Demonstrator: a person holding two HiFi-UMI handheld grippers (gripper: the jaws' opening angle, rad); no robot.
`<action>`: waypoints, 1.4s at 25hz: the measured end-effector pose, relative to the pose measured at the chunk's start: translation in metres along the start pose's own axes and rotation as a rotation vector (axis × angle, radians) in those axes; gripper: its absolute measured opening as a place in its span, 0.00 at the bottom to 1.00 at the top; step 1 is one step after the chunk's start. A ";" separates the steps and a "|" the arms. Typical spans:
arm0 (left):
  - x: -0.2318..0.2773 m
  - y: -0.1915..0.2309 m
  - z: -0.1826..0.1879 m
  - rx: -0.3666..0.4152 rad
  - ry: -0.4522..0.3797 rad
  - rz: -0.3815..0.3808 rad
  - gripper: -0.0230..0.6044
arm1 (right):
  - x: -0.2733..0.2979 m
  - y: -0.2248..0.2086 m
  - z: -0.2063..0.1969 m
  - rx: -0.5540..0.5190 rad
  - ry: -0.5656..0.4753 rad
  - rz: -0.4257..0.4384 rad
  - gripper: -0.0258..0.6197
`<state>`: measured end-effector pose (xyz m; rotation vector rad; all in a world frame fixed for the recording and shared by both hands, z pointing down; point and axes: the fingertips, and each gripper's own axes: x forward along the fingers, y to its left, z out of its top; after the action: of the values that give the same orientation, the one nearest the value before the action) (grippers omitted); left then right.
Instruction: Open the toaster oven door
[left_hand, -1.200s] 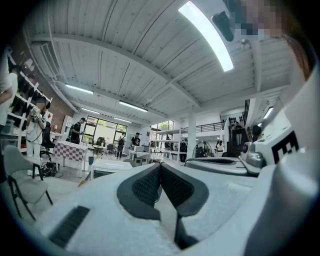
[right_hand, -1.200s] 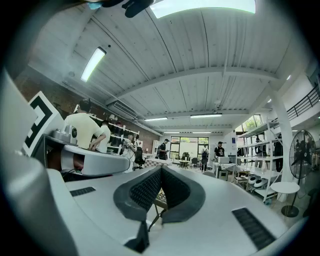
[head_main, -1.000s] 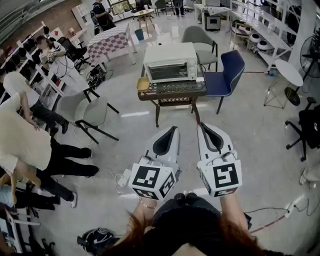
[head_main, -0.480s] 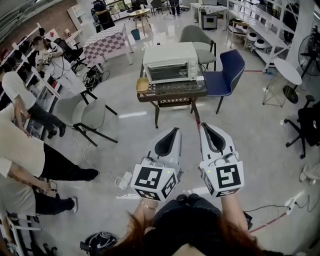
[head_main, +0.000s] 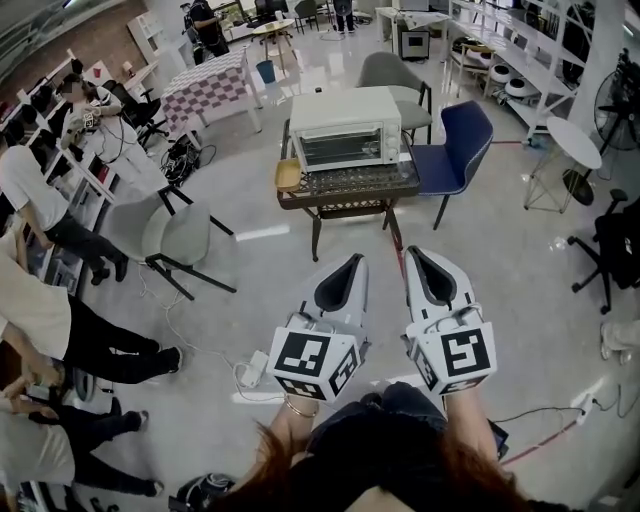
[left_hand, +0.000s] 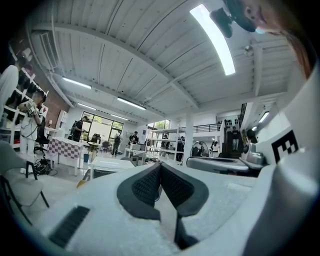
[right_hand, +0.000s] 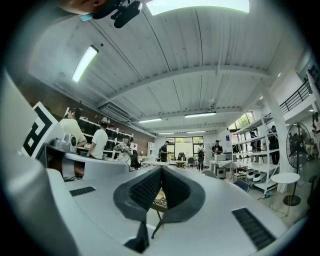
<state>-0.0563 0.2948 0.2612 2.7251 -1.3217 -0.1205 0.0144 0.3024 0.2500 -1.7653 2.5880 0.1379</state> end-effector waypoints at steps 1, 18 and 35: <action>-0.001 0.004 0.000 0.000 0.003 -0.002 0.06 | 0.003 0.003 -0.001 -0.004 0.003 -0.001 0.02; 0.050 0.036 -0.007 -0.023 0.015 -0.013 0.06 | 0.060 -0.015 -0.019 0.038 0.017 0.023 0.02; 0.156 0.071 -0.001 -0.010 0.015 0.045 0.06 | 0.148 -0.088 -0.033 0.049 0.033 0.080 0.02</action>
<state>-0.0146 0.1287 0.2683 2.6807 -1.3732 -0.1027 0.0438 0.1302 0.2684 -1.6635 2.6611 0.0452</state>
